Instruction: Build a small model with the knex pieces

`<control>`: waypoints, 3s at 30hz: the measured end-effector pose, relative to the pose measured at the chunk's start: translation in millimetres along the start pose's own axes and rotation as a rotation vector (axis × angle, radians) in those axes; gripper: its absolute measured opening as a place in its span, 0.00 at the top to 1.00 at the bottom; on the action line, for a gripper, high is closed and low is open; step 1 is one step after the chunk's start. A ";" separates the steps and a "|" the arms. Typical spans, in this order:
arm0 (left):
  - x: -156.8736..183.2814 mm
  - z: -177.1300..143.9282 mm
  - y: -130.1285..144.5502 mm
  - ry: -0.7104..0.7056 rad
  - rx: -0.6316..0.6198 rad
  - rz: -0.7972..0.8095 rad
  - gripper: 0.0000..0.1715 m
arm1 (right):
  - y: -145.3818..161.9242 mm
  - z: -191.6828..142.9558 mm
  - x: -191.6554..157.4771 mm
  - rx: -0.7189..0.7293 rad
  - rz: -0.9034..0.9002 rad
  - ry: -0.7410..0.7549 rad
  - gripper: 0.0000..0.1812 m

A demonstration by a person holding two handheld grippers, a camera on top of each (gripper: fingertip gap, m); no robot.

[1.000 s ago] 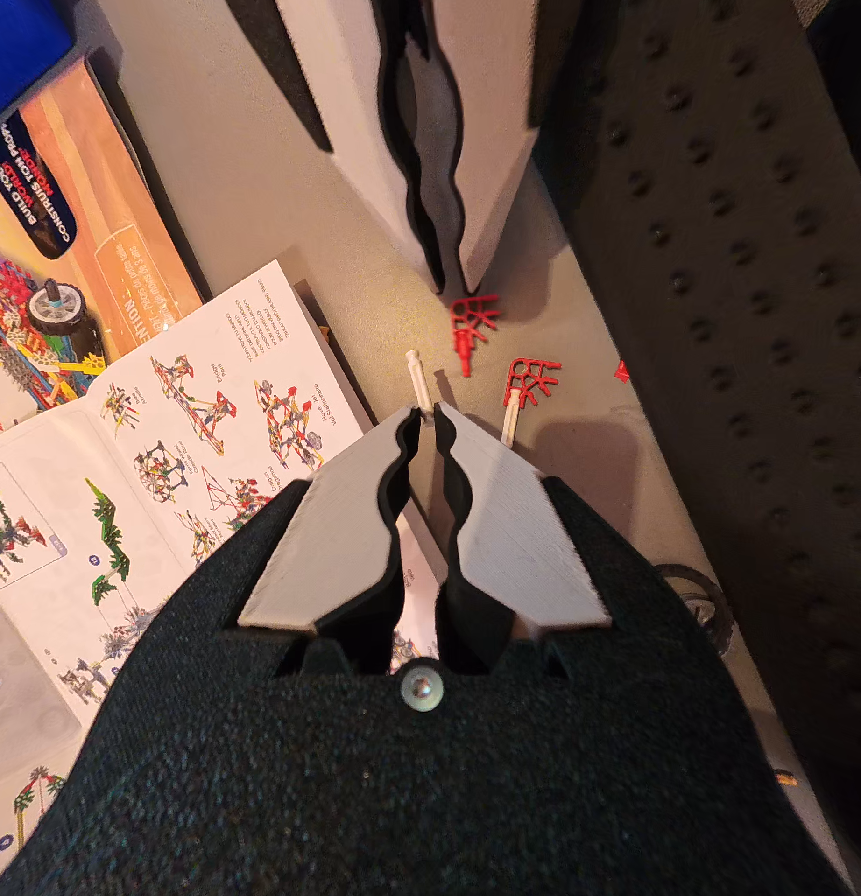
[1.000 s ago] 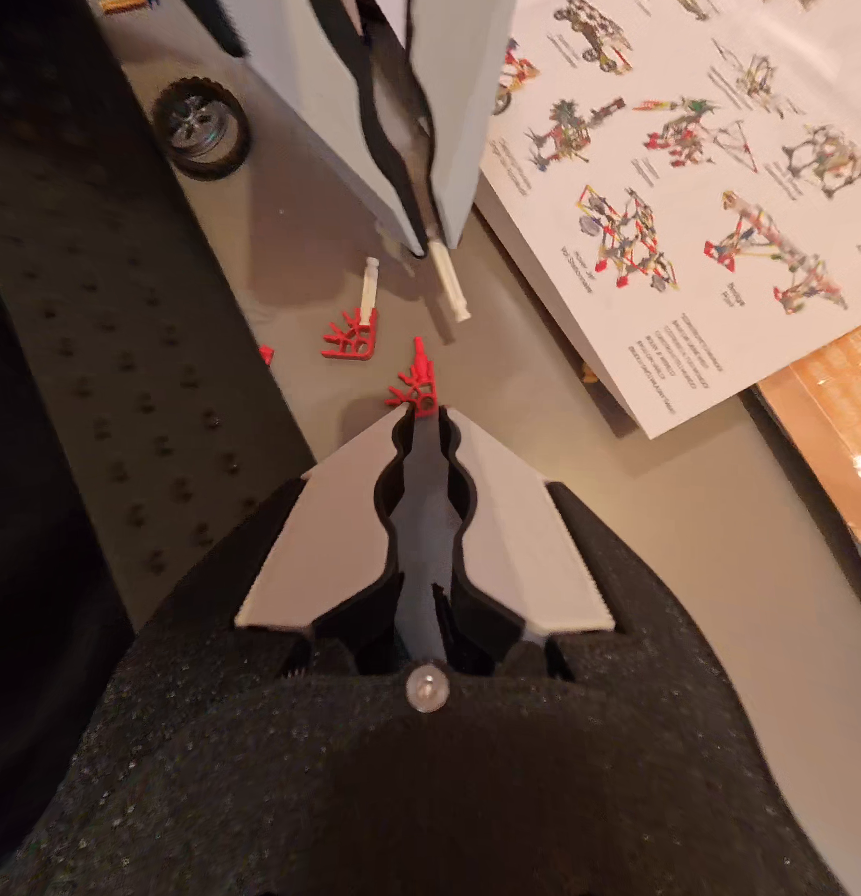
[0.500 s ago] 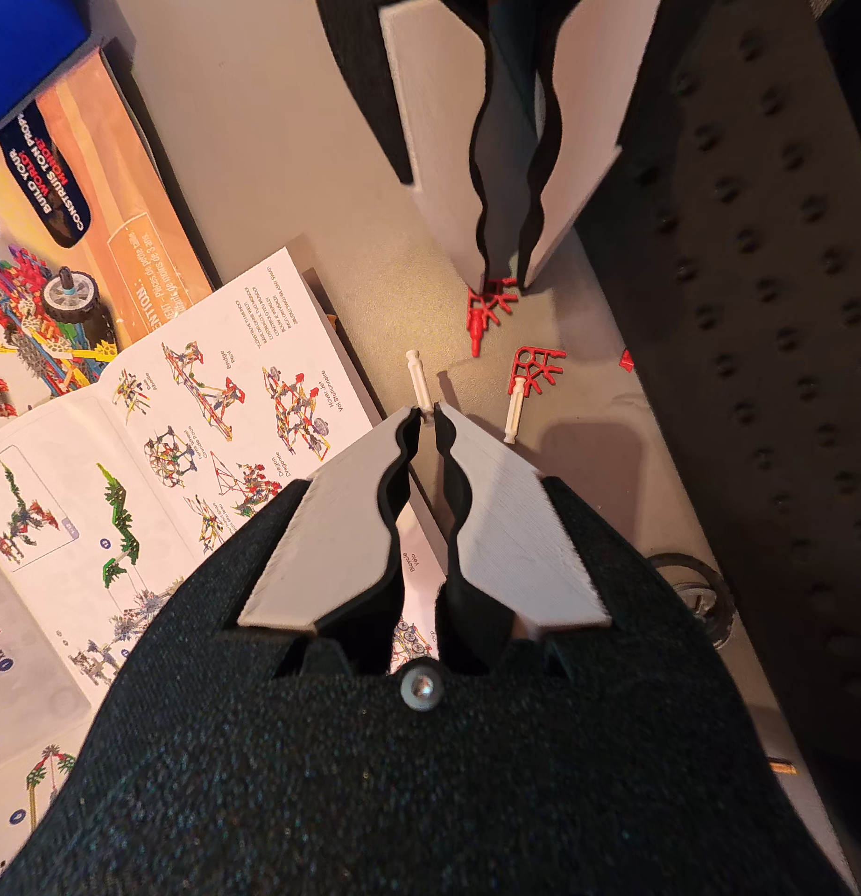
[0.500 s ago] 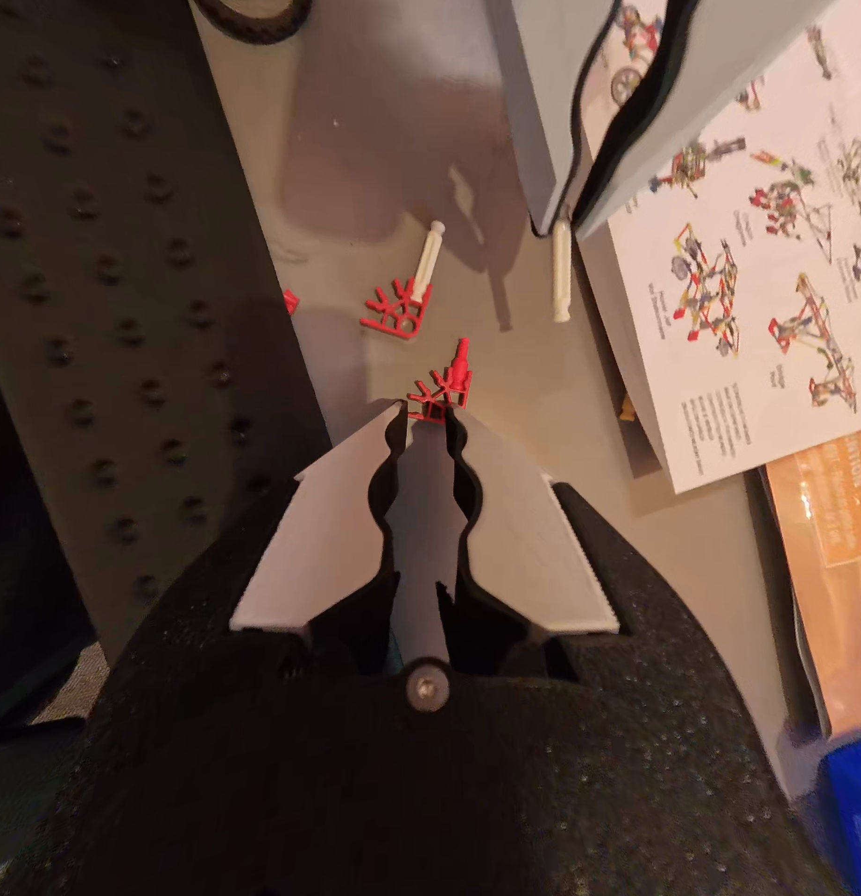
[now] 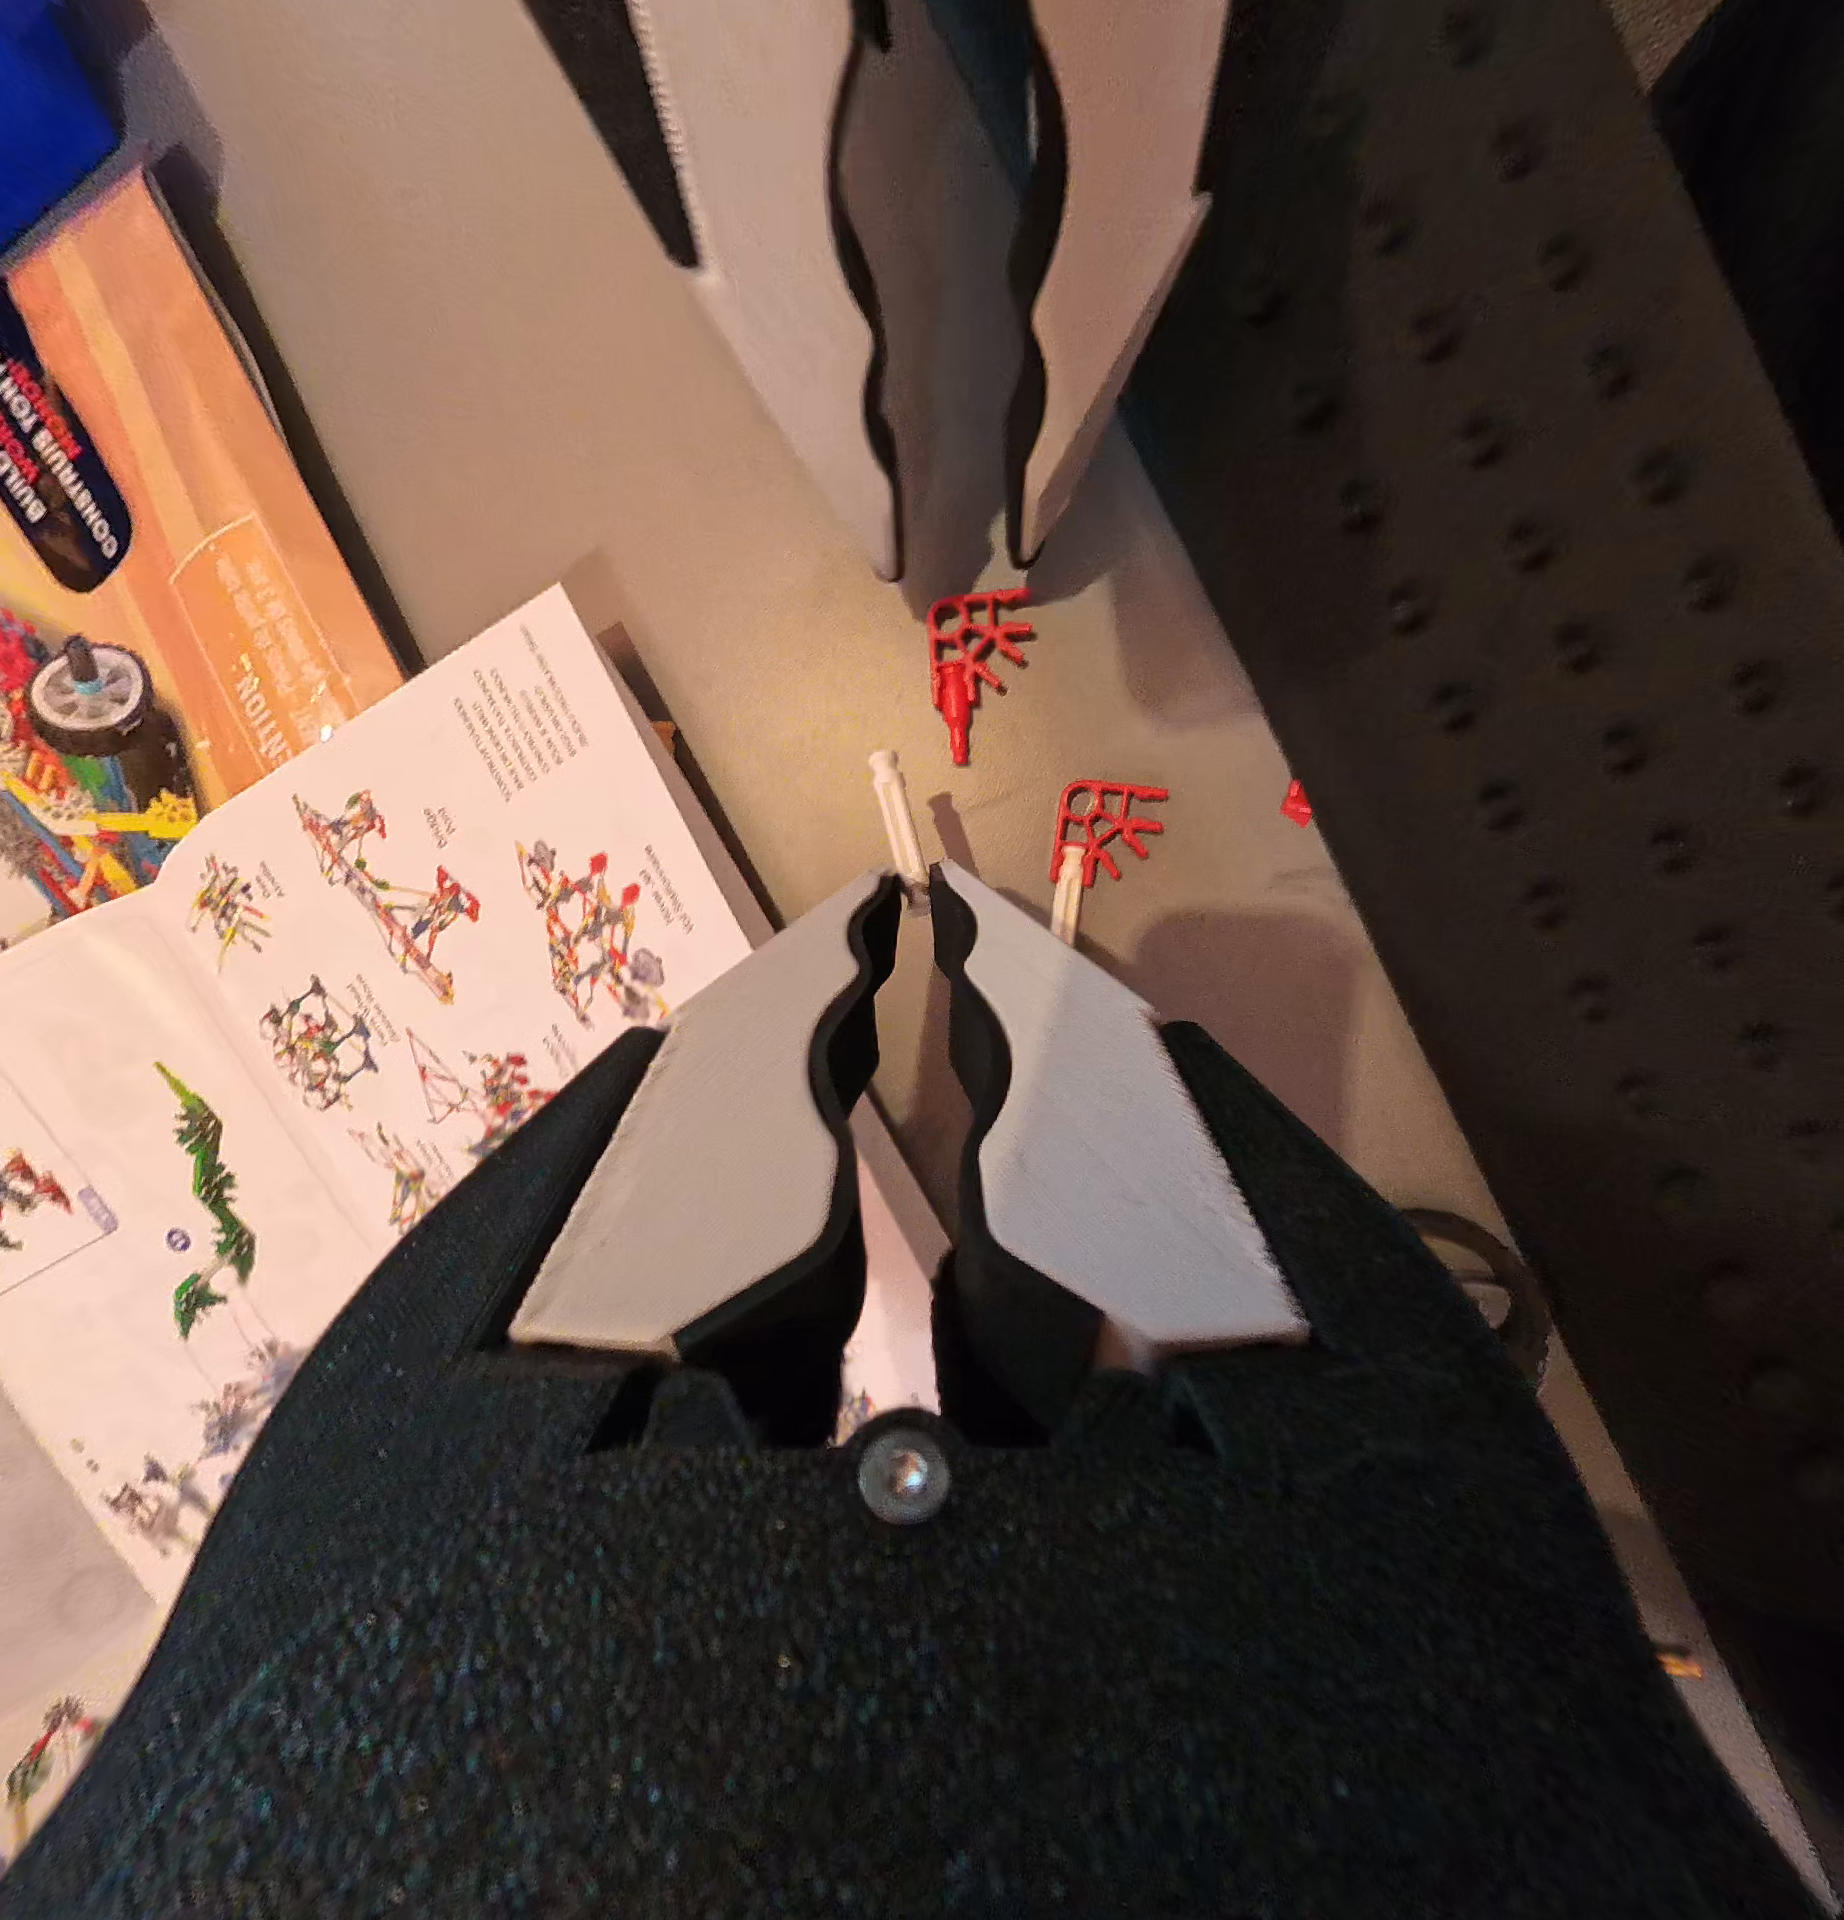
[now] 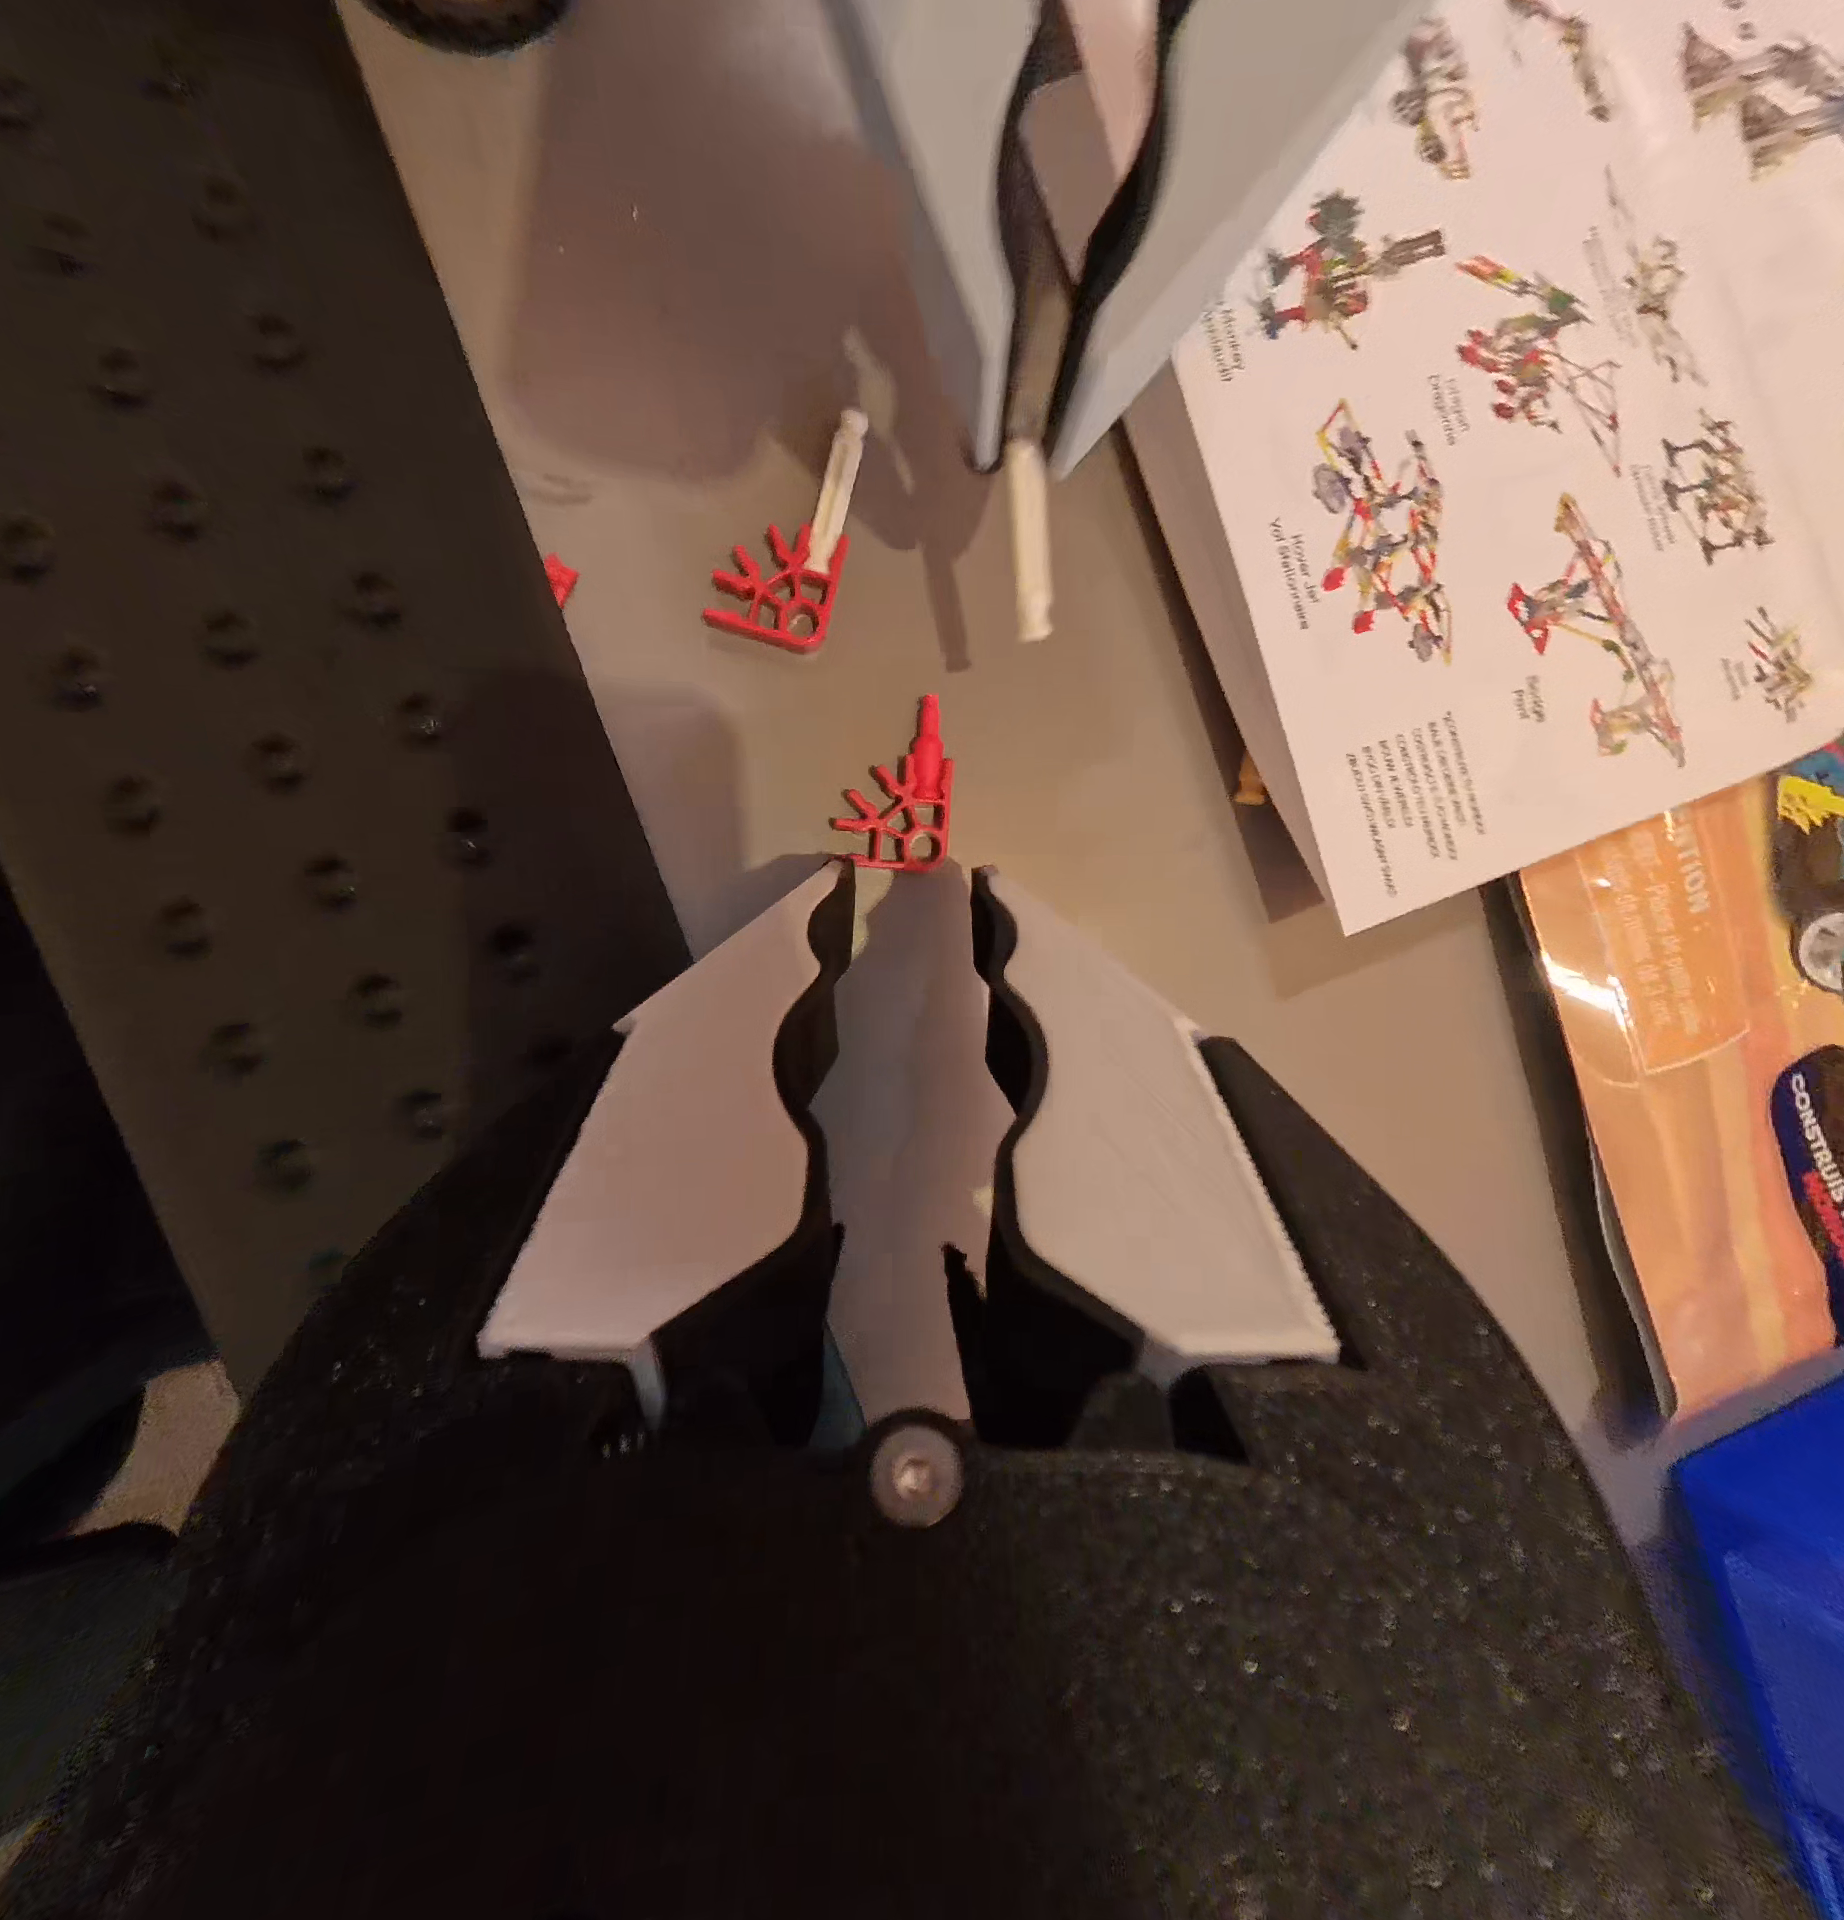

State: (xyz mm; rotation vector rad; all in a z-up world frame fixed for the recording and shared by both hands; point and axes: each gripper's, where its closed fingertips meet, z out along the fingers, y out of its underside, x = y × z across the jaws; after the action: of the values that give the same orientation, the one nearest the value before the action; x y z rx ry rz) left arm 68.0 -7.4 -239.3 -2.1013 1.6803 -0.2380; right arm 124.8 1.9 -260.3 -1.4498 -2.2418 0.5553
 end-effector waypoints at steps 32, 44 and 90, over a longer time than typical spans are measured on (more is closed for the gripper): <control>20.2 48.3 -16.0 0.098 0.001 0.001 0.89 | 18.8 -13.3 2.0 0.052 0.162 0.017 0.97; 13.4 43.7 -42.1 0.001 0.078 0.027 0.86 | 23.0 -13.8 -4.0 0.020 0.168 0.005 0.97; -4.4 59.7 -44.2 -0.069 0.087 -0.112 0.91 | 30.9 0.2 10.7 -0.051 0.230 0.015 0.94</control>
State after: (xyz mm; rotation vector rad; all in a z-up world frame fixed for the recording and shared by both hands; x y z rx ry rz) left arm 129.6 17.9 -272.6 -2.1165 1.4883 -0.2655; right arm 144.0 23.5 -275.7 -1.7449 -2.1055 0.5582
